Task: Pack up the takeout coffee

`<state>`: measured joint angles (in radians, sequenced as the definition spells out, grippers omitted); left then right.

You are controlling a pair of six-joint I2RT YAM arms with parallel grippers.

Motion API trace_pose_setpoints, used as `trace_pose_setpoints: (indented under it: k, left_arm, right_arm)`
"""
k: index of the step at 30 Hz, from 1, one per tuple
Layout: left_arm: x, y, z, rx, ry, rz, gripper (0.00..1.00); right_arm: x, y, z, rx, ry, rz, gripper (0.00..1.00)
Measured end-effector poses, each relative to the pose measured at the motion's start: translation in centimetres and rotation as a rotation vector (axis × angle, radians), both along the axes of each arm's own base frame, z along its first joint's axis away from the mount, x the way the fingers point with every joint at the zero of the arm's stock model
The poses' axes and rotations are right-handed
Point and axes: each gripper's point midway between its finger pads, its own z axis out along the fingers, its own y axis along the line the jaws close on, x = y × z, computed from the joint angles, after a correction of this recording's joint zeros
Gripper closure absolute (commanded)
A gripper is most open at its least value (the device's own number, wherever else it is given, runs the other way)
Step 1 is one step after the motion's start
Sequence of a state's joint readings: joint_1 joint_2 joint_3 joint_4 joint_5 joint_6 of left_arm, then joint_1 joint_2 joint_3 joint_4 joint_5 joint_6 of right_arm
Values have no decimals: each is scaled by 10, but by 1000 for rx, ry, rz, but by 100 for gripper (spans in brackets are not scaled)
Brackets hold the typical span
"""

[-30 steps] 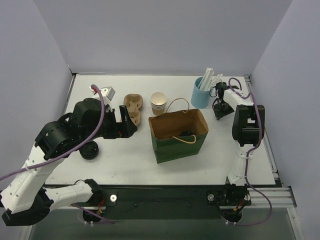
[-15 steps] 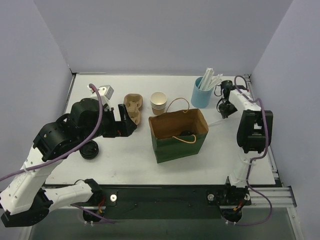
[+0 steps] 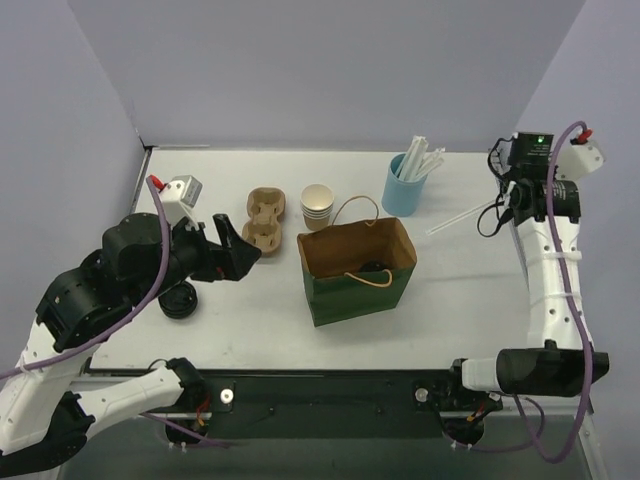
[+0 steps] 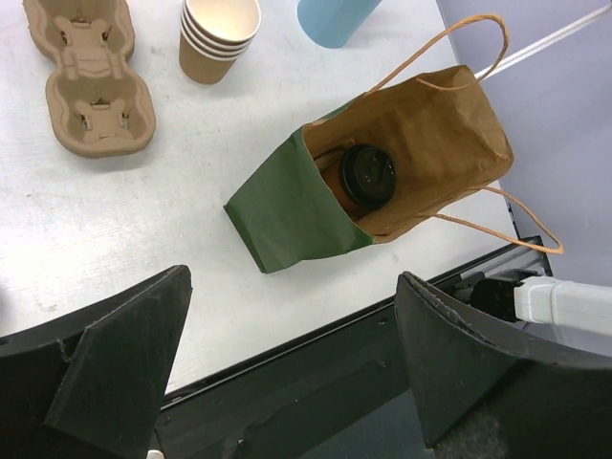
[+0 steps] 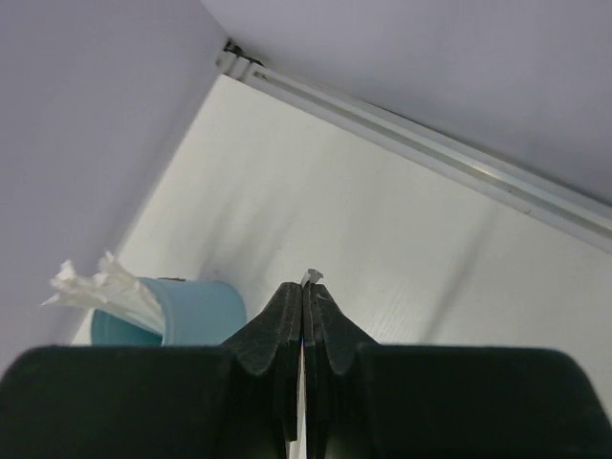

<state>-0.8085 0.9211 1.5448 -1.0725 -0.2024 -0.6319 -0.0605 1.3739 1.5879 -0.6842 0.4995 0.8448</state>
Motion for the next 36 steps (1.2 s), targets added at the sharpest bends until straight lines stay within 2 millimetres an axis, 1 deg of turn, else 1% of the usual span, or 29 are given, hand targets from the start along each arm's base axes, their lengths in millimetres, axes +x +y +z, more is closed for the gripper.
trace_pose_setpoints:
  k: [2, 5, 6, 7, 8, 12, 16, 17, 19, 24, 26, 28, 29, 32, 34, 36]
  left_arm:
    - [0, 0, 3, -5, -15, -4, 3]
    - [1, -1, 7, -13, -29, -7, 3]
    - [1, -1, 7, -15, -32, -8, 3]
    - [1, -2, 8, -16, -33, -10, 3]
    - [1, -2, 8, -16, -33, -12, 3]
    - [0, -3, 8, -20, -31, -18, 3]
    - [-1, -5, 9, -26, -31, -28, 3]
    - [-1, -5, 9, -26, -30, -29, 3]
    - [-1, -5, 8, -27, -30, -31, 3]
    - [-1, -5, 7, -25, -28, -31, 3]
    - [-2, -4, 7, -25, -28, -31, 3]
    - [-3, -3, 6, -26, -29, -31, 3]
    - [-3, -3, 6, -28, -30, -31, 3]
    - [-6, 0, 5, -30, -32, -29, 3]
    - [-7, 2, 3, -32, -31, -26, 3]
    - [-9, 4, 0, -33, -31, -25, 3]
  right_arm:
    - [-12, 4, 27, -29, -63, 38, 100]
    - [-28, 18, 65, -58, -164, 117, 100]
    - [-33, 26, 80, -74, -208, 155, 100]
    - [-37, 31, 89, -84, -235, 181, 100]
    - [-43, 42, 102, -96, -273, 227, 100]
    - [-60, 71, 137, -125, -392, 362, 100]
    - [-69, 93, 156, -126, -490, 451, 100]
    - [-69, 99, 158, -126, -504, 473, 100]
    - [-67, 122, 158, -122, -527, 555, 100]
    - [-51, 177, 146, -138, -517, 730, 100]
    - [-44, 202, 137, -153, -504, 802, 100]
    - [-39, 228, 124, -173, -479, 875, 100]
    - [-37, 244, 116, -194, -460, 924, 100]
    - [-40, 285, 97, -242, -437, 1060, 100]
    - [-48, 314, 84, -279, -424, 1167, 100]
    - [-55, 336, 76, -302, -420, 1248, 100]
